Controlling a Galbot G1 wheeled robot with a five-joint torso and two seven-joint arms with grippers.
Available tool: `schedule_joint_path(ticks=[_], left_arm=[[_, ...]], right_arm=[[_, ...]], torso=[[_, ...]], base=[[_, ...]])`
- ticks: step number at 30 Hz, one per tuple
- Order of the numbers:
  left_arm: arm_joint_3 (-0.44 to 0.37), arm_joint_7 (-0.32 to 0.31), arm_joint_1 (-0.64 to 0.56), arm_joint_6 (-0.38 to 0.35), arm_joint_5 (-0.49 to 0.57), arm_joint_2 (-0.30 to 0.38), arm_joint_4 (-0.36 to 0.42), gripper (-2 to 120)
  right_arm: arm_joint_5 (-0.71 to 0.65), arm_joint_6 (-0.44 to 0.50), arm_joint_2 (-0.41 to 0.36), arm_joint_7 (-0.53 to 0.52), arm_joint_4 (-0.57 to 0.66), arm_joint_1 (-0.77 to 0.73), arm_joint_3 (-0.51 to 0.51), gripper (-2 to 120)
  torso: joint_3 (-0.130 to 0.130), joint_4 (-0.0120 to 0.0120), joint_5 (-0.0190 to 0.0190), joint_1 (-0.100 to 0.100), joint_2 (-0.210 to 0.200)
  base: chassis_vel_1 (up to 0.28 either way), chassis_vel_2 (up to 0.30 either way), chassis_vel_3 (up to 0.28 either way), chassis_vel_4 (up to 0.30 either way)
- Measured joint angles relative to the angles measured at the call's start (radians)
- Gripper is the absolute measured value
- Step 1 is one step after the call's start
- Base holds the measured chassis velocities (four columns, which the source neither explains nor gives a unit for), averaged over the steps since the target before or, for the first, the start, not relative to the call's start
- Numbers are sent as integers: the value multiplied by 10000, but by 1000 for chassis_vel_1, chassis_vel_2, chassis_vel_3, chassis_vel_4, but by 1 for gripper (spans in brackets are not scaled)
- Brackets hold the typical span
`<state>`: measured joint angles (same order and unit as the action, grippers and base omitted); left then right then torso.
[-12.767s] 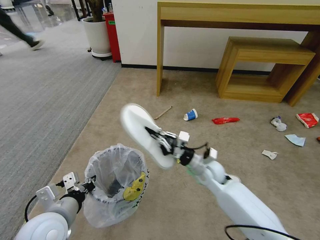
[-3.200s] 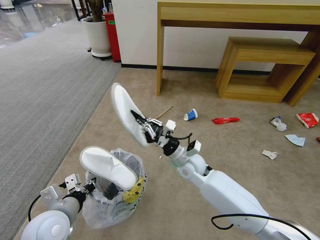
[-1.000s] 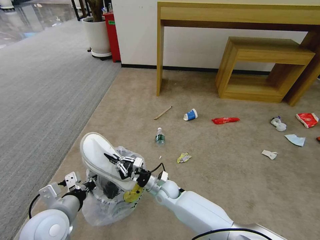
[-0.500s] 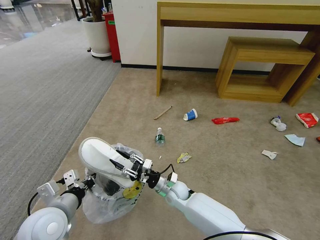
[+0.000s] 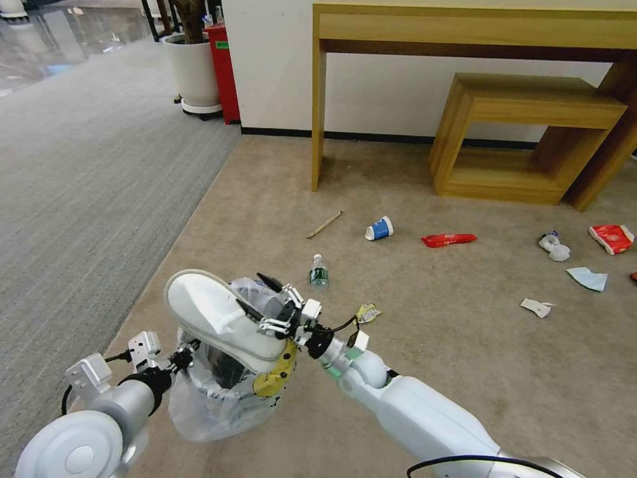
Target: Pick up the trash bin and place the garbage on the floor into it.
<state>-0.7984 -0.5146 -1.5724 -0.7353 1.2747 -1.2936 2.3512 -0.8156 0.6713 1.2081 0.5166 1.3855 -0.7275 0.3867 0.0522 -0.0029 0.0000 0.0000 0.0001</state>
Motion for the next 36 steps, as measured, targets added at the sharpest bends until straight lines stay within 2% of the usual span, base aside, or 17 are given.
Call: schedule_joint_path(ticks=[10, 16, 18, 23, 29, 31, 33, 34, 36], left_arm=[[107, -50, -37, -2, 383, 19, -107, 1], [161, 151, 29, -1, -393, 388, -742, 1], [190, 182, 51, -4, -452, 397, -884, 1], [259, 523, 147, -2, -1412, 412, -1536, 1], [105, 365, 374, 3, -1083, 522, -1946, 1], [67, 633, 438, 149, -1787, 603, -2149, 1], [61, 1382, 432, 538, -3505, 760, -2322, 1], [61, 1382, 432, 538, -3505, 760, -2322, 1], [4, 1982, 437, 862, -4605, 882, -2430, 1]], right_arm=[[-37, -60, -191, -61, 106, -68, -328, 55], [-37, -68, -383, -90, 172, -157, -549, 54], [-43, -68, -406, -99, 190, -158, -600, 54], [-113, -88, -486, -168, 288, -166, -758, 54], [-177, -162, -639, -240, 422, -206, -1042, 54], [-200, -225, -809, -272, 516, -254, -1213, 54], [-283, -287, -1170, -288, 655, -397, -1731, 54], [-283, -287, -1170, -288, 655, -397, -1731, 54], [-368, -290, -1359, -290, 692, -508, -2107, 54]], torso=[[-1, 2, 1, 0, 0], [0, 3, 1, 0, 0], [0, 3, -1, 0, 0], [0, 3, -1, 0, 0], [0, 4, 0, 0, -1], [0, -2, 0, 0, 0], [1, 6, -1, 0, -1], [1, 6, -1, 0, -1], [-1, -1, 2, 0, 0]], base=[[0, 0, 0, 0], [0, 0, 0, 0], [0, 0, 0, 0], [0, 0, 0, 0], [0, 0, 0, 0], [0, 0, 0, 0], [0, 0, 0, 0], [0, 0, 0, 0], [0, 0, 0, 0]])
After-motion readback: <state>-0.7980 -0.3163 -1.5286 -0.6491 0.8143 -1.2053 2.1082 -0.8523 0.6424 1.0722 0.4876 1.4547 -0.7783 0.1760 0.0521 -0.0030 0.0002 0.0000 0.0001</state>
